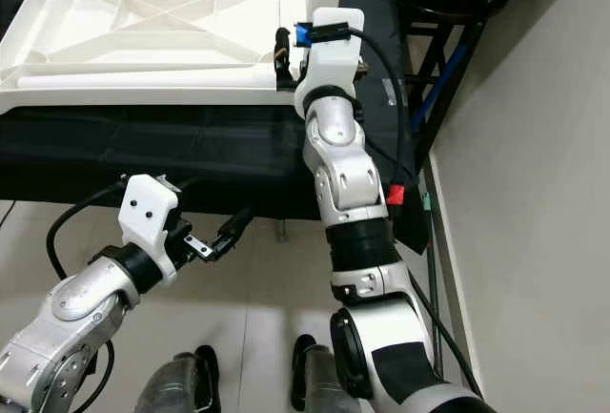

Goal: Building children table

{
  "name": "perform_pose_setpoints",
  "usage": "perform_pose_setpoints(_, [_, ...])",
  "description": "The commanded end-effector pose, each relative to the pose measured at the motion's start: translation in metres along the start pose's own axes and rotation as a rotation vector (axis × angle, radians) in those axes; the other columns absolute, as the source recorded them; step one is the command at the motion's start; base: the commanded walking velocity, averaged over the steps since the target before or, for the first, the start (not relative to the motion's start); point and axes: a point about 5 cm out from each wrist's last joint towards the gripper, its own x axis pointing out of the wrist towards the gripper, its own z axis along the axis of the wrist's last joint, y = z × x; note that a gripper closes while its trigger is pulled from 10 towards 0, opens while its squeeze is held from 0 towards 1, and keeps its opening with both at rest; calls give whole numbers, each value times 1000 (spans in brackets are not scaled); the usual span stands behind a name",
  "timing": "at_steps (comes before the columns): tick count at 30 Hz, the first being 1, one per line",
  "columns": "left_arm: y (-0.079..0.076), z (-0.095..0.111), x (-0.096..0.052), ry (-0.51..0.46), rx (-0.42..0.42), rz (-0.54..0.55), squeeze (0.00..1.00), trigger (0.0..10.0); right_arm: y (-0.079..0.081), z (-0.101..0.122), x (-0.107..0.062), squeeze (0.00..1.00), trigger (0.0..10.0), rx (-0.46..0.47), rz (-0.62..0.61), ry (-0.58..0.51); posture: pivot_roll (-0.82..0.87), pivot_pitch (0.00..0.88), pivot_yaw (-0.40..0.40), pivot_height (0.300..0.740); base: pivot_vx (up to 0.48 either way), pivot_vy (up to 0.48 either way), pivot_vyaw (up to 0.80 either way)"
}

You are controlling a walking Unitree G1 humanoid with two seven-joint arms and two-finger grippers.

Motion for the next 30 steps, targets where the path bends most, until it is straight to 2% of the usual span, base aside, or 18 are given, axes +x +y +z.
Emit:
perform_pose_setpoints(1, [1, -4, -1, 11, -5, 16, 0, 10000, -2, -3, -6, 0, 10000, -13, 8, 11, 160, 247, -59, 740, 0, 0, 0])
perform_pose_setpoints(8, [2, -4, 1, 6, -1, 14, 0, 10000, -11, -8, -18, 0, 10000, -42, 15, 28, 157, 234, -56, 740, 0, 0, 0])
perform_pose_setpoints(9, [1, -7, 2, 7, -14, 15, 0, 10000, -20, -16, -31, 0, 10000, -46, 14, 49, 148, 221, -55, 740, 0, 0, 0])
perform_pose_setpoints(12, [1, -7, 2, 7, -18, 16, 0, 10000, -22, -18, -35, 0, 10000, -46, 14, 56, 148, 221, -55, 740, 0, 0, 0])
perform_pose_setpoints(13, [-2, -12, 1, 15, -39, 22, 0, 10000, -23, -29, -50, 0, 10000, -34, 71, 60, 138, 184, -50, 740, 0, 0, 0])
perform_pose_setpoints(14, [-3, -16, 1, 21, -53, 26, 0, 10000, -23, -37, -61, 0, 10000, -23, 115, 62, 138, 184, -50, 740, 0, 0, 0])
perform_pose_setpoints(15, [-7, -23, -1, 38, -69, 39, 0, 10000, -28, -54, -79, 0, 10000, -6, 117, 121, 133, 159, -49, 740, 0, 0, 0])
perform_pose_setpoints(16, [-7, -23, -1, 38, -69, 39, 0, 10000, -28, -54, -79, 0, 10000, -6, 117, 121, 133, 159, -49, 740, 0, 0, 0])
perform_pose_setpoints(17, [-9, -27, -2, 49, -78, 48, 0, 10000, -32, -65, -92, 0, 10000, 5, 112, 166, 133, 159, -49, 740, 0, 0, 0])
perform_pose_setpoints(18, [-11, -35, -4, 67, -82, 78, 0, 10000, -41, -82, -113, 0, 10000, -28, 77, 205, 126, 136, -45, 740, 0, 0, 0])
perform_pose_setpoints(19, [-12, -38, -5, 75, -83, 84, 0, 10000, -44, -86, -120, 0, 10000, -35, 65, 212, 123, 125, -43, 740, 0, 0, 0])
perform_pose_setpoints(21, [-13, -40, -6, 80, -84, 86, 0, 10000, -45, -89, -125, 0, 10000, -38, 56, 218, 123, 125, -43, 740, 0, 0, 0])
perform_pose_setpoints(22, [-17, -44, -7, 84, -76, 81, 0, 10000, -46, -95, -138, 0, 10000, -37, 40, 235, 121, 102, -42, 740, 0, 0, 0])
perform_pose_setpoints(26, [-22, -45, -7, 86, -79, 75, 0, 10000, -45, -99, -146, 0, 10000, -31, 24, 250, 117, 87, -37, 740, 0, 0, 0])
perform_pose_setpoints(27, [-25, -47, -7, 92, -96, 86, 0, 10000, -41, -102, -154, 0, 10000, -12, 18, 266, 113, 71, -37, 740, 0, 0, 0])
perform_pose_setpoints(30, [-27, -49, -7, 95, -118, 102, 0, 10000, -39, -104, -159, 0, 10000, -12, 26, 271, 116, 52, -39, 740, 0, 0, 0])
